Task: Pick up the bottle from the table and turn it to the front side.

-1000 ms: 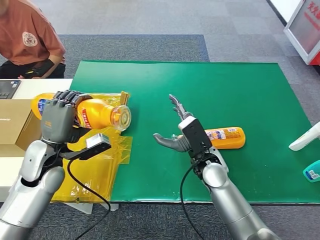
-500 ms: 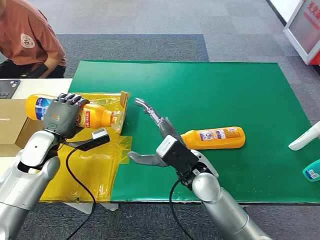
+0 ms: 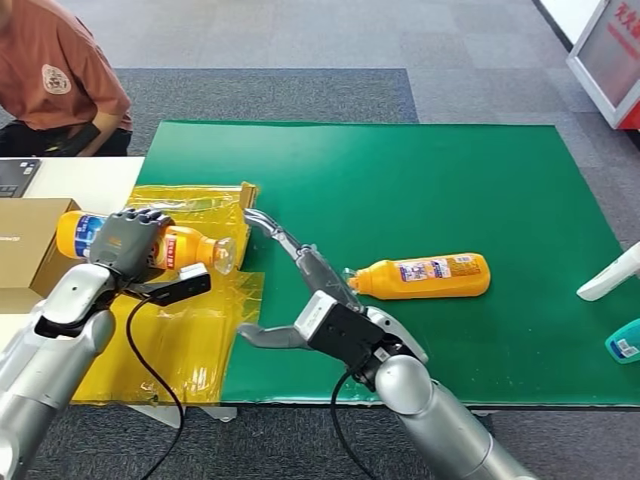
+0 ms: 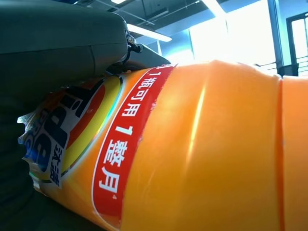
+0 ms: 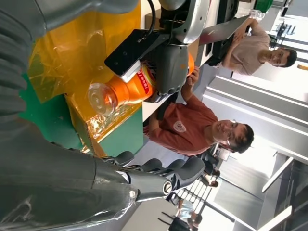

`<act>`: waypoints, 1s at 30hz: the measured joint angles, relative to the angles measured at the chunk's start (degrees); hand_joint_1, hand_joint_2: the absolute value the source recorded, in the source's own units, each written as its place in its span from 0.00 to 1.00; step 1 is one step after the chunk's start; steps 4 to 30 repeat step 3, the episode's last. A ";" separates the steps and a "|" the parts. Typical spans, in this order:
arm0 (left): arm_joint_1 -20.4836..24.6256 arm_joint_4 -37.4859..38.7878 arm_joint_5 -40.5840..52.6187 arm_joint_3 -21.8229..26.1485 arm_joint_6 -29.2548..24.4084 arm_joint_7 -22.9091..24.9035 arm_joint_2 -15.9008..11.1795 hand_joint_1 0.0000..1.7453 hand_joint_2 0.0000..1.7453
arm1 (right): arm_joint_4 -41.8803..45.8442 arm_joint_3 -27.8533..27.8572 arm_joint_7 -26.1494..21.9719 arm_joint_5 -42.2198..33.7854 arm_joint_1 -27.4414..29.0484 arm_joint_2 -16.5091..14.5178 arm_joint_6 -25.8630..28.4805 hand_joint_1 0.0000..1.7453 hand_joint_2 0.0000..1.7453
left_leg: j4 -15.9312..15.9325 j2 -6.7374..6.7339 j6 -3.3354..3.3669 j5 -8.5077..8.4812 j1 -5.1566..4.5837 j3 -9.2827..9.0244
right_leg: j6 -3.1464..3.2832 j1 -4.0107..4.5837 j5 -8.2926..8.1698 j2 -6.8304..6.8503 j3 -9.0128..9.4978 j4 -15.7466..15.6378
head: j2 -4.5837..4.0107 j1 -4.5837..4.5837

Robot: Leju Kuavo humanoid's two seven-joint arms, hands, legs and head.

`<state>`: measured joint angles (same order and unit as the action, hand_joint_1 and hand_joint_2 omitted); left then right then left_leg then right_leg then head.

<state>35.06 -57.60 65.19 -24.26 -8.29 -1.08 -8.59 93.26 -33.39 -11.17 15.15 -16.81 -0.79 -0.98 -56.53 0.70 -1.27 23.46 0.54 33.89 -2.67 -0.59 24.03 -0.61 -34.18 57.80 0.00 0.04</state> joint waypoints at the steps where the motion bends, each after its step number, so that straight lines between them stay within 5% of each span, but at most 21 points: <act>1: 0.06 0.29 -0.21 -0.02 0.17 -0.04 0.13 1.00 1.00 | 0.00 -0.06 0.01 0.04 0.00 -0.02 -0.04 0.00 1.00 | 0.00 0.00 0.00 0.00 0.00 0.00 | 0.00 0.00 0.00 0.00 0.00 0.00 | 0.00 0.00; 30: 0.12 0.72 -0.70 -0.05 0.42 -0.10 0.42 1.00 1.00 | 0.00 -0.14 0.03 0.11 -0.01 -0.05 -0.09 0.00 1.00 | 0.00 0.00 0.00 0.00 0.00 0.01 | 0.00 0.00 0.00 0.00 -0.01 0.00 | 0.00 0.00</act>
